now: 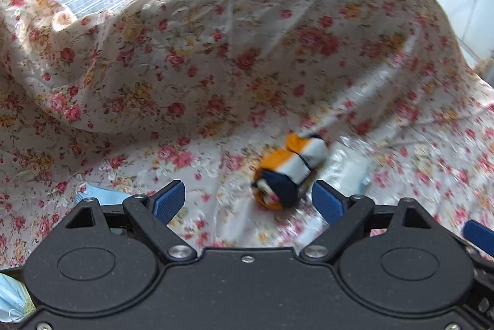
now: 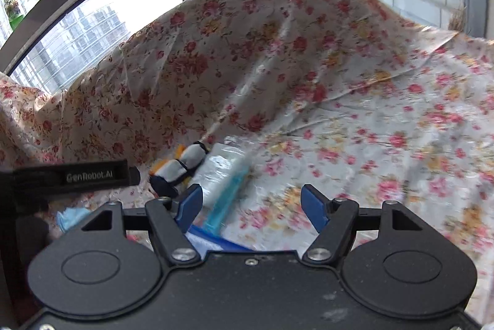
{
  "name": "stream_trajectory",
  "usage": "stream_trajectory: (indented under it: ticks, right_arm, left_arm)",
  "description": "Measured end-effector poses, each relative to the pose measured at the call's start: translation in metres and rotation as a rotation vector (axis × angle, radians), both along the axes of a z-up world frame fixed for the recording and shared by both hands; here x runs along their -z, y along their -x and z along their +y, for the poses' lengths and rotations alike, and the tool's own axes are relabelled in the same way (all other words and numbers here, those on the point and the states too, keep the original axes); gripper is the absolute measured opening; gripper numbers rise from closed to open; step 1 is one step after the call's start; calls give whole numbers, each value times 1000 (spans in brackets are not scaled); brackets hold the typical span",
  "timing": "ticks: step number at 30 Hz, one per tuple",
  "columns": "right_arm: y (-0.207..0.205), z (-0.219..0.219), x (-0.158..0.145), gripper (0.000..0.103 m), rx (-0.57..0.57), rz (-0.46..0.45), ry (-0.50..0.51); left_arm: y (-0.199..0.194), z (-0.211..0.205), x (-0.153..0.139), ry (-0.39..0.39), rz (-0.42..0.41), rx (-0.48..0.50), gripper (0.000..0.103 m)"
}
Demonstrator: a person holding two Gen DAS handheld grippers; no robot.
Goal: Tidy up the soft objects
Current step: 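Reach the right tool to the plastic-wrapped white item while the left tool reaches the penguin plush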
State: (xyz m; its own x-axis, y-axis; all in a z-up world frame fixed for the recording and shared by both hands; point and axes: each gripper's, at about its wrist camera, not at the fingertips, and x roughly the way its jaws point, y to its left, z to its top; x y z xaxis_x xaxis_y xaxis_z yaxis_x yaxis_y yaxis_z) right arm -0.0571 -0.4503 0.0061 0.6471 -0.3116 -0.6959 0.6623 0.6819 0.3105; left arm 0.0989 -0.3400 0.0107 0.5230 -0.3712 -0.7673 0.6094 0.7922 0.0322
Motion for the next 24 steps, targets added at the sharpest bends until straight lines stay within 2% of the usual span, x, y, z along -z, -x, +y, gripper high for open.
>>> stream_trajectory:
  ticks: [2, 7, 11, 13, 15, 17, 19, 22, 24]
  right_arm:
    - [-24, -6, 9, 72, -16, 15, -34]
    - [-78, -13, 37, 72, -22, 119, -16]
    - [-97, -21, 50, 73, -17, 132, -69]
    - [-105, -24, 51, 76, -20, 137, -78]
    - [-114, -28, 58, 82, -29, 180, -84]
    - [-119, -34, 71, 82, -19, 204, -142]
    - [-115, -37, 71, 80, -3, 176, -145]
    - [-112, -34, 72, 71, 4, 172, -117]
    - [-116, -28, 73, 56, -1, 189, -78]
  left_arm:
    - [-9, 1, 2, 8, 5, -33, 87]
    - [-26, 6, 5, 38, 18, -103, 87]
    - [-33, 8, 6, 47, 14, -116, 87]
    - [-36, 7, 8, 44, 9, -113, 87]
    - [-38, 6, 10, 41, 2, -113, 88]
    - [-40, 4, 12, 35, 1, -109, 88]
    - [-42, 3, 14, 38, 2, -103, 88]
    - [-42, 0, 17, 44, 0, -91, 88]
    - [-43, -2, 18, 52, 1, -90, 89]
